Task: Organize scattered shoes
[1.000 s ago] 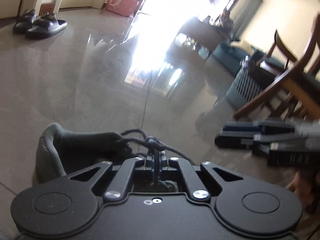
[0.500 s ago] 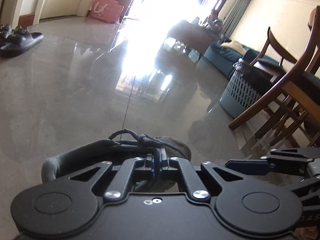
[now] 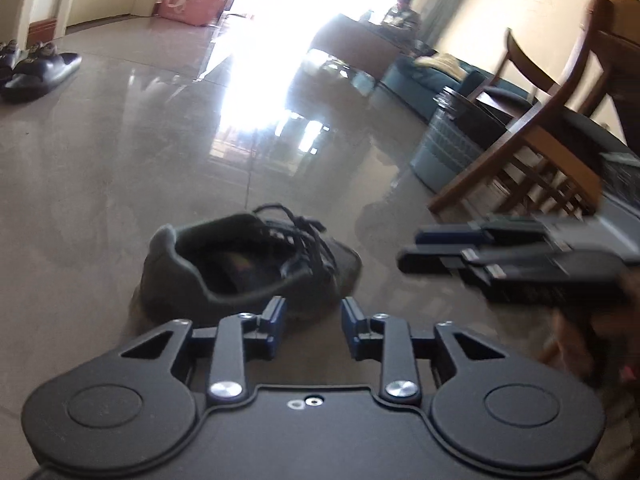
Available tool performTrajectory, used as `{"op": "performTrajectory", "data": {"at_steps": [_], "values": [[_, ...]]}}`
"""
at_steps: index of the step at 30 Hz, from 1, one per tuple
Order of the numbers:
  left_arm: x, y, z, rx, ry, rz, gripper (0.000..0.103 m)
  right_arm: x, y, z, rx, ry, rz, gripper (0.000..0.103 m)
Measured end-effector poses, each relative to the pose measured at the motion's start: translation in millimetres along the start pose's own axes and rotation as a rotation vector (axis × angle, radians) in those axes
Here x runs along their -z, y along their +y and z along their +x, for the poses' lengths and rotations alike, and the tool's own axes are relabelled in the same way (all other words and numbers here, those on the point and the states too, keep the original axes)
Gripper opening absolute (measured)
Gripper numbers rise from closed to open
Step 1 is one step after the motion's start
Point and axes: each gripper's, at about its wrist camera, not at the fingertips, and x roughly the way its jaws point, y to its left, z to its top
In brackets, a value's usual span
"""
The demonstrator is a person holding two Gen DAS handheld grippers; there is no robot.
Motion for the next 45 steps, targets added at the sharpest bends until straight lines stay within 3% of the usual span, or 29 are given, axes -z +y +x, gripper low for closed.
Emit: {"op": "performTrajectory", "data": {"at_steps": [2,8,13,15,17,18,21,28,33,38,41,45], "values": [[11,-6,-8,0.065,0.056,0.034,0.035,1,2,-3,0.004,0.003,-0.021,0.044],[21,-49,17,0.071,0.199,0.19,0.036,1,7,-10,0.008,-0.002,-0.017,0.044],[26,-81,54,-0.033,0.303,0.36,0.035,2,13,-14,0.001,-0.015,-0.023,0.044],[30,-88,69,-0.097,0.34,0.416,0.026,2,16,-16,-0.005,-0.017,-0.031,0.044],[31,-87,74,-0.14,0.34,0.397,0.015,2,16,-16,-0.01,-0.018,-0.035,0.044],[30,-85,74,-0.15,0.333,0.379,0.015,2,16,-15,-0.013,-0.02,-0.038,0.044],[30,-75,68,-0.204,0.266,0.248,0.013,0,19,-12,-0.029,-0.03,-0.037,0.044],[34,-9,22,-0.305,0.062,-0.413,0.014,-7,27,-13,-0.06,-0.071,-0.035,0.044],[62,33,-21,-0.394,-0.097,-0.882,0.015,-7,37,-13,-0.085,-0.078,-0.045,0.044],[89,57,-46,-0.432,-0.219,-1.16,0.017,-3,49,-9,-0.125,-0.057,-0.053,0.044],[100,66,-58,-0.456,-0.265,-1.27,0.017,1,62,-7,-0.153,-0.04,-0.077,0.044],[117,74,-69,-0.431,-0.325,-1.437,0.022,7,70,-5,-0.165,-0.025,-0.089,0.044]]}}
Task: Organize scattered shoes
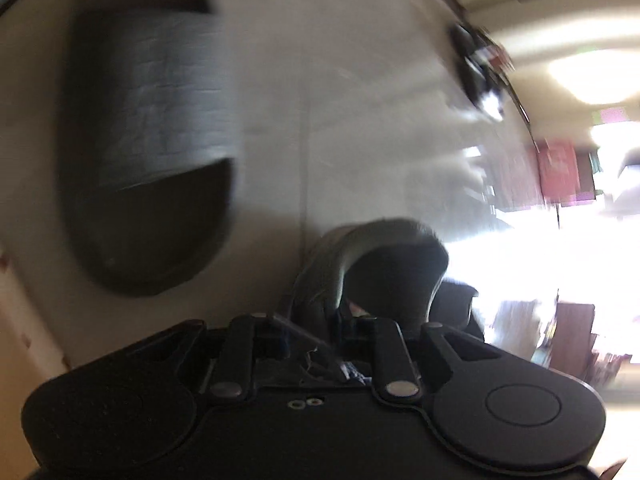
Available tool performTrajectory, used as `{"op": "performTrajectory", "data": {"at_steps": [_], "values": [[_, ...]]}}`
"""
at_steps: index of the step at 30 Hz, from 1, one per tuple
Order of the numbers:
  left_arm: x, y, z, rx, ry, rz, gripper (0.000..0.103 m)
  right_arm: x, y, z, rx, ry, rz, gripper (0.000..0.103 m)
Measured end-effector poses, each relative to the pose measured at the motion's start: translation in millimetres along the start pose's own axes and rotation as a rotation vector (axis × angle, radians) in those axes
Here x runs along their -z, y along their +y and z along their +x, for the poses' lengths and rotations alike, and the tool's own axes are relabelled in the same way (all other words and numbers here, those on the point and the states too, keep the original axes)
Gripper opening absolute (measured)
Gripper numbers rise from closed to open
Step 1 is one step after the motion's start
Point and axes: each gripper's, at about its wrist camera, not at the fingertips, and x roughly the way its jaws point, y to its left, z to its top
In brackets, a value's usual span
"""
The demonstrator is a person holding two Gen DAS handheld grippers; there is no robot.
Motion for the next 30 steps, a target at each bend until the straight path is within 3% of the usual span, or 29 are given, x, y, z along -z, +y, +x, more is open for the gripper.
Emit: {"op": "performTrajectory", "data": {"at_steps": [10,14,18,24,26,30], "values": [[12,-20,1,0.009,0.052,0.085,0.029,5,5,11,-0.015,0.042,-0.005,0.044],[11,-27,-19,0.041,0.059,0.104,0.032,12,9,21,-0.044,0.081,0.002,0.044],[4,-38,-35,0.066,0.015,0.137,0.035,22,19,33,-0.108,0.137,-0.024,0.045],[-8,-44,-37,0.064,-0.018,0.161,0.036,35,42,61,-0.158,0.181,-0.174,0.045],[-8,-47,-34,0.061,-0.017,0.179,0.036,36,42,72,-0.183,0.2,-0.189,0.041],[-9,-54,-23,0.04,-0.007,0.245,0.036,33,38,95,-0.26,0.245,-0.231,0.019]]}}
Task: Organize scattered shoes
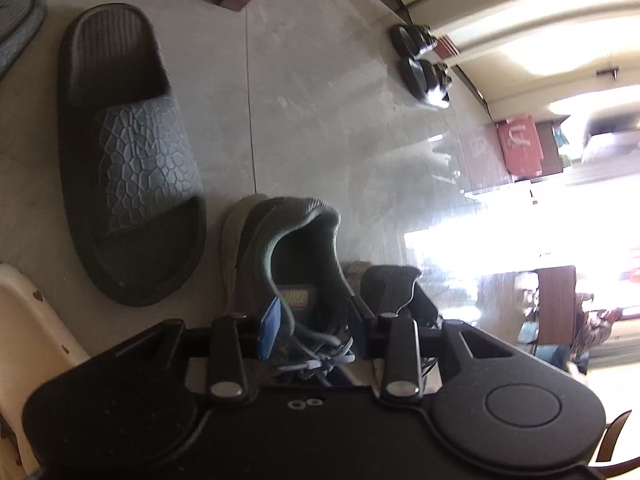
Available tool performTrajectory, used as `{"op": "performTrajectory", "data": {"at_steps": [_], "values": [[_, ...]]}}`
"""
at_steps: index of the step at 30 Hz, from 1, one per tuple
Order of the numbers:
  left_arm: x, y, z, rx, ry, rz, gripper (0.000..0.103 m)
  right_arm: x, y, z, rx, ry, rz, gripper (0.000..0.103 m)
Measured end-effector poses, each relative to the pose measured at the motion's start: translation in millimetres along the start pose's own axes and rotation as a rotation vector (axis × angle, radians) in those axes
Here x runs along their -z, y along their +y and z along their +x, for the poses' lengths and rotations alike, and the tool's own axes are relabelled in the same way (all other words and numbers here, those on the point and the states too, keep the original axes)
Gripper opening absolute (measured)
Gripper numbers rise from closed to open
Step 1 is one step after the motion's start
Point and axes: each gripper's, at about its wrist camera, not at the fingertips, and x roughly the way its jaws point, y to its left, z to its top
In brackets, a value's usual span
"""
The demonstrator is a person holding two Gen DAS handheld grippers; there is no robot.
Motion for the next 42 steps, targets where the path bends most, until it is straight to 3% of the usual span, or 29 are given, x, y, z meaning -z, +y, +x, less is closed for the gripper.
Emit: {"op": "performTrajectory", "data": {"at_steps": [4,12,16,22,24,25,26,29,31,34,38,42], "values": [[1,0,2,-0.019,0.009,0.052,0.036,1,-13,-2,0.001,0.022,-0.064,0.012],[13,-2,-7,0.002,0.033,0.114,0.036,15,-17,-28,0.151,0.086,-0.316,0.011],[18,-8,-4,0.008,0.058,0.174,0.036,27,-32,-41,0.188,0.147,-0.298,0.011],[28,-9,-4,0.015,0.101,0.212,0.037,34,-34,-60,0.254,0.147,-0.254,0.015],[29,-7,-4,0.014,0.109,0.208,0.037,28,-34,-76,0.24,0.095,-0.213,0.029],[30,-7,-4,0.013,0.111,0.208,0.037,23,-33,-83,0.237,0.07,-0.2,0.049],[31,-7,-4,0.01,0.114,0.21,0.037,18,-33,-90,0.235,0.04,-0.19,0.056],[33,-8,-3,0.007,0.122,0.209,0.037,-9,-41,-97,0.219,-0.028,-0.186,0.056],[36,-10,-4,0.007,0.133,0.21,0.037,-27,-44,-84,0.203,-0.011,-0.23,0.058],[36,-11,-5,0.012,0.14,0.213,0.037,-42,-41,-52,0.201,0.089,-0.366,0.06],[36,-10,-13,0.005,0.114,0.221,0.037,-50,-35,-12,0.153,0.244,-0.506,0.072],[37,-6,-16,-0.005,0.114,0.202,0.037,-53,-37,10,0.157,0.312,-0.591,0.074]]}}
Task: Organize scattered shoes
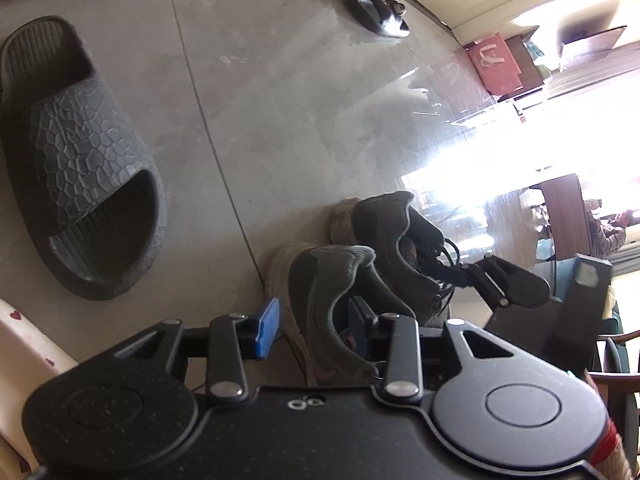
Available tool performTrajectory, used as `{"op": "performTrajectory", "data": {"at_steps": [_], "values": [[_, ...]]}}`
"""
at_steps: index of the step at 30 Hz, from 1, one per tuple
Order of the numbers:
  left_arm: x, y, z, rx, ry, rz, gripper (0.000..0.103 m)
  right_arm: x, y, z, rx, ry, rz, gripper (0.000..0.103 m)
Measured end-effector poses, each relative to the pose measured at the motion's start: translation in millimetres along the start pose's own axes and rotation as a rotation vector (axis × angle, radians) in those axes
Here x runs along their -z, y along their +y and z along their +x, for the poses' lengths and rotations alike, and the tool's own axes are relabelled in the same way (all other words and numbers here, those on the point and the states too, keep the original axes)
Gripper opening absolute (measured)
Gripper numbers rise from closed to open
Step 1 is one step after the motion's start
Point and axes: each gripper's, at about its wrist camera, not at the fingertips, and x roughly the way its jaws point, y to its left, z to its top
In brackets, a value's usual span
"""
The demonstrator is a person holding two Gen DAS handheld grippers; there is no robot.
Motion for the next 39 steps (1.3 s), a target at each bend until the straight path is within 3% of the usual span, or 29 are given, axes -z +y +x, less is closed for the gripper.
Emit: {"op": "performTrajectory", "data": {"at_steps": [2,6,7,8,9,15,22,25,27,29,33,35,39], "values": [[0,0,0,0.006,0.007,-0.002,0.037,-1,-6,12,-0.002,0.044,-0.015,0.074],[1,0,0,0.019,0.013,0.001,0.037,1,-37,28,-0.139,0.092,0.122,0.069],[1,1,0,0.02,0.013,-0.002,0.037,2,-41,28,-0.167,0.097,0.144,0.057],[1,2,-1,0.018,0.011,-0.006,0.037,1,-40,27,-0.175,0.103,0.13,0.039],[0,4,-1,0.014,0.008,-0.011,0.037,1,-37,25,-0.188,0.111,0.133,0.03],[-1,7,-7,0.01,-0.014,-0.027,0.037,0,-27,17,-0.224,0.115,0.265,0.022],[-4,14,-18,-0.009,-0.04,-0.02,0.037,-1,-1,12,-0.412,0.123,0.418,0.024],[-6,15,-23,-0.03,-0.034,-0.008,0.037,-5,14,12,-0.39,0.136,0.442,0.029],[-13,17,-37,-0.053,-0.032,0.022,0.037,-10,24,5,-0.328,0.122,0.409,0.032],[-17,17,-49,-0.072,-0.048,0.061,0.037,-13,32,-13,-0.262,0.081,0.358,0.048],[-28,26,-101,-0.189,-0.08,0.271,0.037,-25,42,-72,-0.191,-0.081,0.309,0.058],[-28,37,-129,-0.258,-0.088,0.356,0.037,-38,49,-92,-0.214,-0.16,0.283,0.059],[-15,74,-172,-0.339,-0.09,0.424,0.037,-82,85,-97,-0.341,-0.255,0.186,0.059]]}}
